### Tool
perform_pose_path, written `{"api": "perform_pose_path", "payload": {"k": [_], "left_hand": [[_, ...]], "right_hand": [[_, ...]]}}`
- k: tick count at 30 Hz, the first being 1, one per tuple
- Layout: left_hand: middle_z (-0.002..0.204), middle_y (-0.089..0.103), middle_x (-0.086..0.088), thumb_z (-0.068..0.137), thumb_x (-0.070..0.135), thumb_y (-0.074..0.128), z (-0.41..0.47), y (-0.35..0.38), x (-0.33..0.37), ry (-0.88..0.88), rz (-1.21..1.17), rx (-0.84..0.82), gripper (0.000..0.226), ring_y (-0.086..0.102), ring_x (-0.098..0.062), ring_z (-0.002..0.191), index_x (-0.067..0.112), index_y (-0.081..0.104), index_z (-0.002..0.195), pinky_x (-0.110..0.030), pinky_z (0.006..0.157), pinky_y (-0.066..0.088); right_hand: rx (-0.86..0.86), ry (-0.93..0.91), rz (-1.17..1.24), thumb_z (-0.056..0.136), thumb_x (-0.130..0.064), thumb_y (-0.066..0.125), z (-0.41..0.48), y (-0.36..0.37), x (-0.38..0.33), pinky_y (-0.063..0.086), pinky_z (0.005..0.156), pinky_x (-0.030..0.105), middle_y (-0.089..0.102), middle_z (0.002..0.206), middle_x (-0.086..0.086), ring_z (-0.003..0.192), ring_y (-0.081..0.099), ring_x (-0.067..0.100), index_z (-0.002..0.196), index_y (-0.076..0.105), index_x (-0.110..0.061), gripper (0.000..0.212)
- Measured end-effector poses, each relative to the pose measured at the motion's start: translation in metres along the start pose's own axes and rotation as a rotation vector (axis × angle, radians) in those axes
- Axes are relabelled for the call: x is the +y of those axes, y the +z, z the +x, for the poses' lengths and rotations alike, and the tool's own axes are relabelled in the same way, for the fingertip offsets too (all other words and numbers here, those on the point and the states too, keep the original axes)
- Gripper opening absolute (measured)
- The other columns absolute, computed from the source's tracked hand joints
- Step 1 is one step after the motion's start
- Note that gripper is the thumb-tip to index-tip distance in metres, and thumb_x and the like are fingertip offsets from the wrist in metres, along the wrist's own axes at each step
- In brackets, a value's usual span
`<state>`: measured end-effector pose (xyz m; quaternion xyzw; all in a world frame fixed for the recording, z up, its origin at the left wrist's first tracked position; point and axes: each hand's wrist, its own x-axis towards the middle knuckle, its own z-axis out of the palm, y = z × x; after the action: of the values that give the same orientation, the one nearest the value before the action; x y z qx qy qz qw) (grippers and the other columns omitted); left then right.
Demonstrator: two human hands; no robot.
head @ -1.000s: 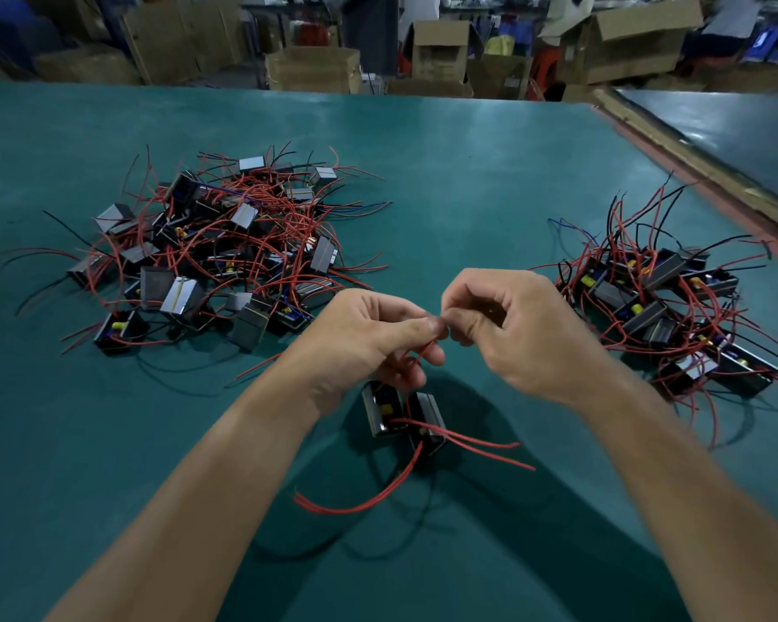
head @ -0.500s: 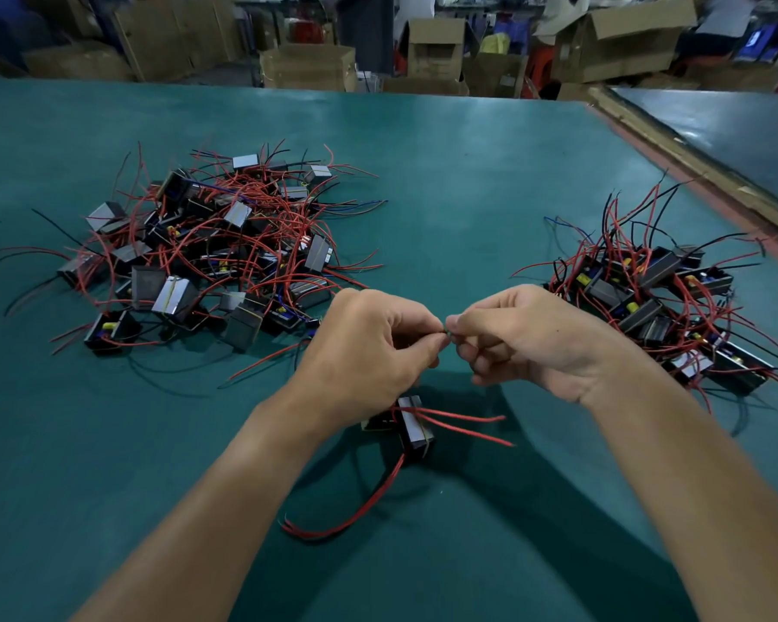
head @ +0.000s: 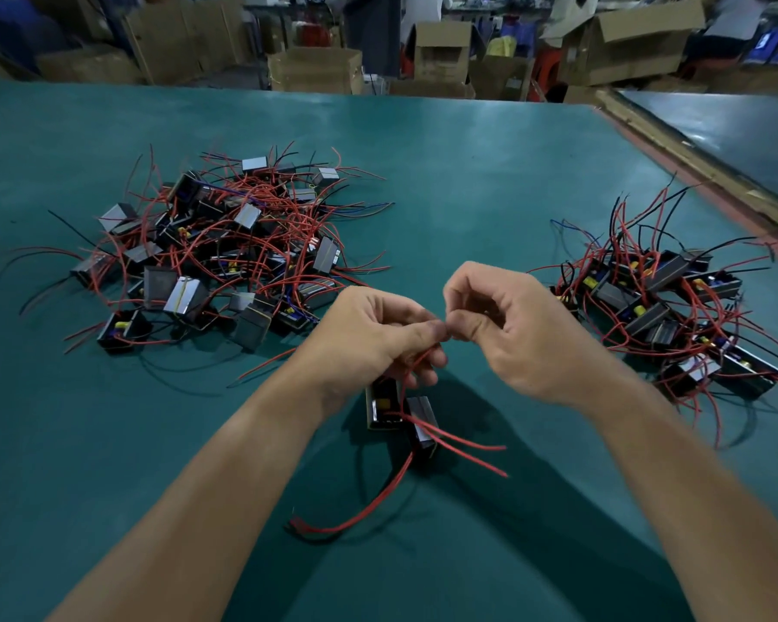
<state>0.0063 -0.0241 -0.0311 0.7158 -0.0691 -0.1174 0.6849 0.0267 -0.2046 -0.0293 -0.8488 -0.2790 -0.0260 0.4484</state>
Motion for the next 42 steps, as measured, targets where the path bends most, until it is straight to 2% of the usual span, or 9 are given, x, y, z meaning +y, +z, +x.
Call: {"api": "perform_pose_path", "payload": {"k": [4, 7, 12, 14, 22, 26, 30, 36, 42], "left_hand": [[0.060, 0.069, -0.005, 0.088, 0.004, 0.067, 0.000, 0.000, 0.001, 0.077, 0.068, 0.044, 0.010, 0.061, -0.013, 0.046, 0.002, 0.070, 0.079, -0.019, 0.046, 0.047], [0.061, 0.070, -0.005, 0.089, 0.001, 0.066, 0.000, 0.004, -0.001, 0.170, 0.172, 0.064, 0.015, 0.061, -0.014, 0.047, 0.005, 0.072, 0.075, -0.024, 0.049, 0.048], [0.062, 0.071, -0.004, 0.089, 0.001, 0.066, 0.000, 0.004, -0.003, 0.253, 0.261, 0.081, 0.018, 0.059, -0.013, 0.045, 0.009, 0.073, 0.074, -0.023, 0.046, 0.046], [0.062, 0.071, -0.004, 0.089, 0.002, 0.066, 0.001, 0.004, -0.003, 0.257, 0.281, 0.086, 0.017, 0.058, -0.012, 0.045, 0.008, 0.074, 0.076, -0.021, 0.045, 0.045], [0.060, 0.070, -0.003, 0.090, 0.005, 0.065, 0.002, 0.003, -0.005, 0.199, 0.312, 0.090, 0.018, 0.057, -0.013, 0.044, 0.008, 0.073, 0.075, -0.020, 0.045, 0.043], [0.059, 0.068, -0.003, 0.091, 0.005, 0.064, 0.002, 0.003, -0.002, 0.112, 0.216, 0.075, 0.017, 0.058, -0.014, 0.044, 0.007, 0.071, 0.076, -0.021, 0.046, 0.047], [0.058, 0.067, -0.001, 0.091, 0.007, 0.064, 0.002, 0.000, 0.001, -0.029, 0.050, 0.069, 0.013, 0.058, -0.012, 0.043, 0.005, 0.069, 0.080, -0.019, 0.044, 0.044], [0.066, 0.070, -0.006, 0.089, 0.011, 0.066, 0.001, -0.002, 0.004, -0.067, -0.018, 0.063, 0.010, 0.060, -0.014, 0.045, 0.009, 0.070, 0.079, -0.021, 0.049, 0.049], [0.067, 0.064, -0.004, 0.090, 0.012, 0.063, 0.002, -0.007, 0.008, -0.172, -0.120, -0.001, 0.021, 0.057, -0.013, 0.049, 0.013, 0.073, 0.071, -0.020, 0.054, 0.053]], "right_hand": [[0.038, 0.024, 0.119, 0.088, -0.018, 0.063, -0.001, -0.002, -0.003, 0.045, 0.056, 0.039, 0.057, 0.064, 0.011, 0.057, 0.049, 0.028, 0.078, 0.059, -0.017, 0.011], [0.074, 0.184, 0.330, 0.092, -0.011, 0.066, 0.001, -0.005, -0.005, 0.056, 0.060, 0.031, 0.059, 0.057, 0.001, 0.056, 0.055, 0.013, 0.072, 0.061, -0.010, 0.021], [-0.012, 0.388, 0.411, 0.097, -0.012, 0.060, 0.001, -0.006, -0.006, 0.058, 0.058, 0.029, 0.060, 0.056, 0.002, 0.050, 0.053, 0.014, 0.073, 0.064, 0.001, 0.027], [-0.034, 0.376, 0.413, 0.096, -0.011, 0.061, 0.001, -0.008, -0.006, 0.059, 0.059, 0.030, 0.061, 0.058, 0.003, 0.050, 0.056, 0.015, 0.075, 0.066, 0.004, 0.026], [-0.025, 0.235, 0.186, 0.091, -0.004, 0.065, 0.002, -0.004, 0.000, 0.059, 0.064, 0.039, 0.070, 0.061, 0.005, 0.056, 0.066, 0.017, 0.070, 0.068, -0.011, 0.022], [0.032, 0.076, -0.029, 0.090, -0.013, 0.065, 0.000, -0.003, 0.003, 0.053, 0.062, 0.044, 0.068, 0.066, 0.006, 0.061, 0.062, 0.028, 0.074, 0.065, -0.018, 0.017], [0.072, -0.017, -0.211, 0.094, -0.014, 0.059, 0.001, 0.008, 0.005, 0.049, 0.065, 0.043, 0.063, 0.069, -0.001, 0.065, 0.056, 0.021, 0.081, 0.058, -0.023, 0.016], [0.094, 0.053, -0.031, 0.095, -0.014, 0.061, 0.003, 0.005, 0.008, 0.055, 0.070, 0.048, 0.064, 0.069, -0.007, 0.065, 0.063, 0.021, 0.079, 0.062, -0.024, 0.019], [0.068, -0.003, 0.000, 0.093, -0.020, 0.057, 0.002, 0.006, 0.004, 0.056, 0.070, 0.037, 0.067, 0.074, -0.006, 0.066, 0.062, 0.015, 0.081, 0.062, -0.025, 0.014]]}}
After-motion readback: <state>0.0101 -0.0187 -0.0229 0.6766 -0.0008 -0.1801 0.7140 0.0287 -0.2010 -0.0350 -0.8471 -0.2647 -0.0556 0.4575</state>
